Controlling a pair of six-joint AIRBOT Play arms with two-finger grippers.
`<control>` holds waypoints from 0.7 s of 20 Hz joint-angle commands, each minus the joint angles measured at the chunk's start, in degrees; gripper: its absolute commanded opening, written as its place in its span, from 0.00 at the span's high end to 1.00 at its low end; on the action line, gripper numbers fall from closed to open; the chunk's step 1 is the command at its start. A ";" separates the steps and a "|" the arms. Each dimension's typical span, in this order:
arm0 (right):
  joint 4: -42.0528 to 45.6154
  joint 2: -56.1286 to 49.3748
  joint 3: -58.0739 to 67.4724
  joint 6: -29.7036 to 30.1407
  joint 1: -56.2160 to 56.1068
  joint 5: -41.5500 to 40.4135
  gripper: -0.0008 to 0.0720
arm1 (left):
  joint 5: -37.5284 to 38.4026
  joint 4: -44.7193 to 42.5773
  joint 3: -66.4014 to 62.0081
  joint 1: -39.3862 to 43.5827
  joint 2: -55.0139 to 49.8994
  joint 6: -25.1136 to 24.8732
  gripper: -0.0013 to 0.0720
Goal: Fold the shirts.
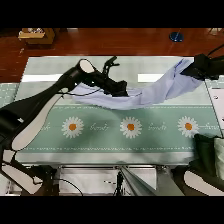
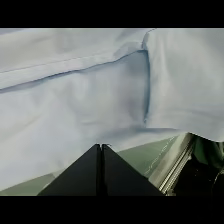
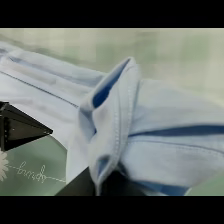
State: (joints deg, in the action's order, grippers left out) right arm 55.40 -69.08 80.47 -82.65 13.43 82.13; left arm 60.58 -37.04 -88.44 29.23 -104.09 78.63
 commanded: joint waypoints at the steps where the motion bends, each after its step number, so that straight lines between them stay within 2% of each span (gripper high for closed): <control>1: 1.64 2.25 0.04 -1.22 -0.04 2.89 0.96 | -2.12 0.04 0.00 3.30 -3.28 0.92 0.96; 5: 1.73 3.93 0.04 -1.73 -0.04 3.23 0.96 | -3.21 4.70 0.00 5.11 -5.77 1.55 0.96; 9: 1.29 4.68 0.04 -1.84 -0.09 3.19 0.96 | -5.64 9.75 0.00 10.54 -8.22 1.40 0.96; 12: 0.24 4.74 0.04 -1.84 -0.09 3.19 0.96 | -7.69 9.40 0.00 12.24 -8.83 0.92 0.96; 14: -0.76 4.74 0.04 -1.84 -0.09 3.19 0.96 | -7.41 7.02 0.00 8.76 -7.02 0.96 0.96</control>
State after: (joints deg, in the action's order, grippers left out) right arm 55.83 -64.47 80.44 -84.49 13.37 85.25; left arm 54.04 -28.73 -88.44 39.38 -111.98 79.85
